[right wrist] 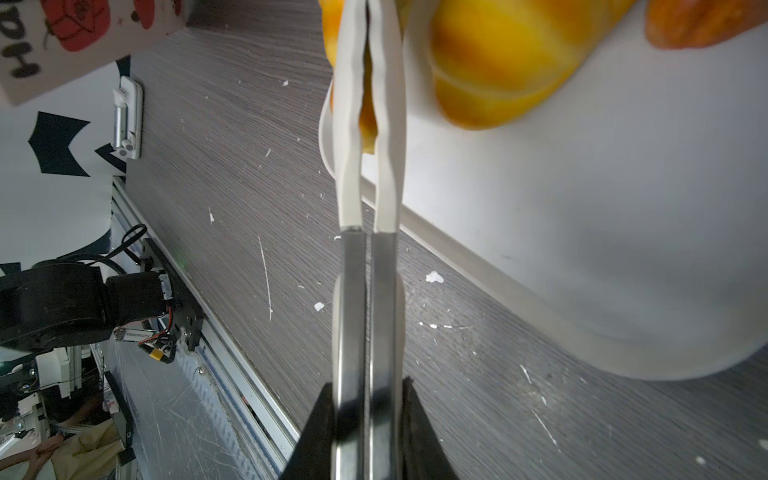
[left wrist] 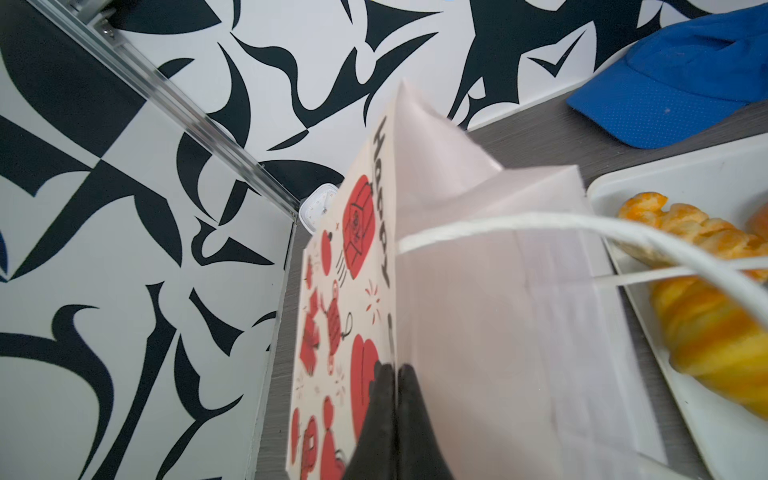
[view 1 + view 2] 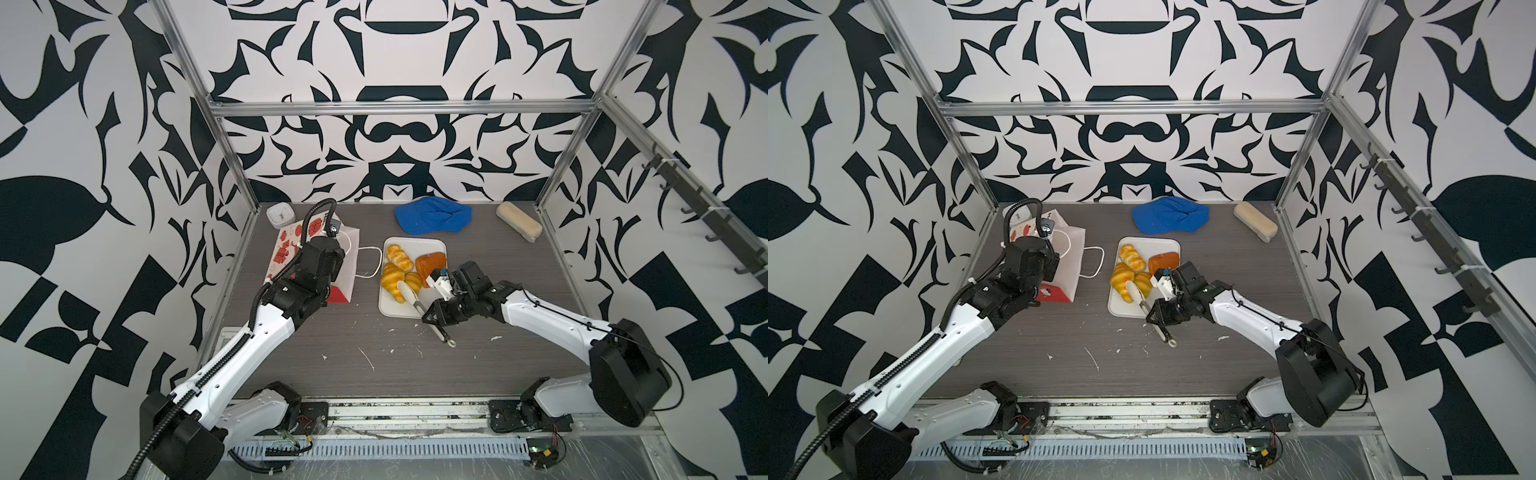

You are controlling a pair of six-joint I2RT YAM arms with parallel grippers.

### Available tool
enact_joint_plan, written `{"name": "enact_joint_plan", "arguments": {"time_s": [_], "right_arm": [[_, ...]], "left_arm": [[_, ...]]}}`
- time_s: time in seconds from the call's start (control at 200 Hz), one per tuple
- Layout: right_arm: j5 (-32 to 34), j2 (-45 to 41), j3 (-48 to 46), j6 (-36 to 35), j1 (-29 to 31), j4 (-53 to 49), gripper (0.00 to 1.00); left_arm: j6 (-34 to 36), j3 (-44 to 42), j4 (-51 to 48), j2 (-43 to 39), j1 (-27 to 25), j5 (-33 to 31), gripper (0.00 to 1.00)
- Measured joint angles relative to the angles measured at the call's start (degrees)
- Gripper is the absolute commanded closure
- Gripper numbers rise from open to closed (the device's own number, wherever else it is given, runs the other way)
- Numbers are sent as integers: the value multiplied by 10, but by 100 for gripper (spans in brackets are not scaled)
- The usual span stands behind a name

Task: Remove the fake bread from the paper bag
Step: 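Carry the striped bread in the tongs over the white tray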

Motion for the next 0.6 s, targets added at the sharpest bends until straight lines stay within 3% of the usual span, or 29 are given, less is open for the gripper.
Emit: {"name": "enact_joint_plan", "arguments": {"time_s": [0.6], "right_arm": [[21, -1, -4, -13, 0, -13, 93]], "left_arm": [[-1, 0, 4, 10, 0, 13, 100]]}}
